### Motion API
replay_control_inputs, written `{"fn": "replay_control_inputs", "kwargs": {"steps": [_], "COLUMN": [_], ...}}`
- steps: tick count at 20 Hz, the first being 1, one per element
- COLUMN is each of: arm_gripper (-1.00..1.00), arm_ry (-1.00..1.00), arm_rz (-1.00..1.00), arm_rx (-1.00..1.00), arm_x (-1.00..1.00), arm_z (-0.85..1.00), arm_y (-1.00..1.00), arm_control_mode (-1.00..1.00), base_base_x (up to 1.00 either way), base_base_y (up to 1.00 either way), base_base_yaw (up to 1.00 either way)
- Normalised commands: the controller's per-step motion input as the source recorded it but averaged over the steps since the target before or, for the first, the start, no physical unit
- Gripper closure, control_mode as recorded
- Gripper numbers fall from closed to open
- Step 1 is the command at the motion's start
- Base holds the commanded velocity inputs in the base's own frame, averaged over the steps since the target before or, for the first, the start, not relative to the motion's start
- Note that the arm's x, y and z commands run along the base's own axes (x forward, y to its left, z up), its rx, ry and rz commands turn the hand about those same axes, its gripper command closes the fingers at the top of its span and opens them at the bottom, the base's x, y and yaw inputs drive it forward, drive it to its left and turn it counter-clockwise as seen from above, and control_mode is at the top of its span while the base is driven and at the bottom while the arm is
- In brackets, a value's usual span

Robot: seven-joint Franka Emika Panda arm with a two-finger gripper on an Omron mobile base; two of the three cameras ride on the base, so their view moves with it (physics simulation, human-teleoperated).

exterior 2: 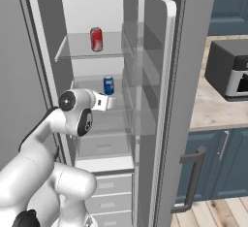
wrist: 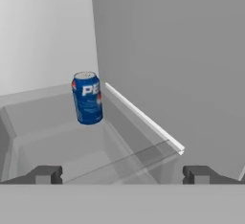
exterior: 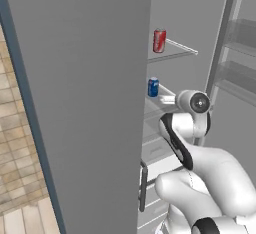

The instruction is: Open the fridge, grab two sodas, and place both sodas inside the bowl with ice on the dining counter.

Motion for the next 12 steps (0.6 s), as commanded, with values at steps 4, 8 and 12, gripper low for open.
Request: {"fn": "replay_control_inputs", "kwargs": {"steps": [4, 8, 12], "arm_gripper": [-1.0, -1.0, -1.0], "arm_ry": [0.0, 0.0, 0.0], "arm_rz": [0.0, 0.01, 0.03], "arm_rx": [0.0, 0.0, 0.0], "arm_x": [0.14, 0.2, 0.21], "arm_z": [0.0, 0.0, 0.0], "arm_y": [0.0, 0.0, 0.0], "arm_control_mode": [-1.0, -1.0, -1.0], "base_base_x": [0.0, 0.0, 0.0], "base_base_y": [0.0, 0.0, 0.0], "base_base_yaw": [0.0, 0.0, 0.0]}}
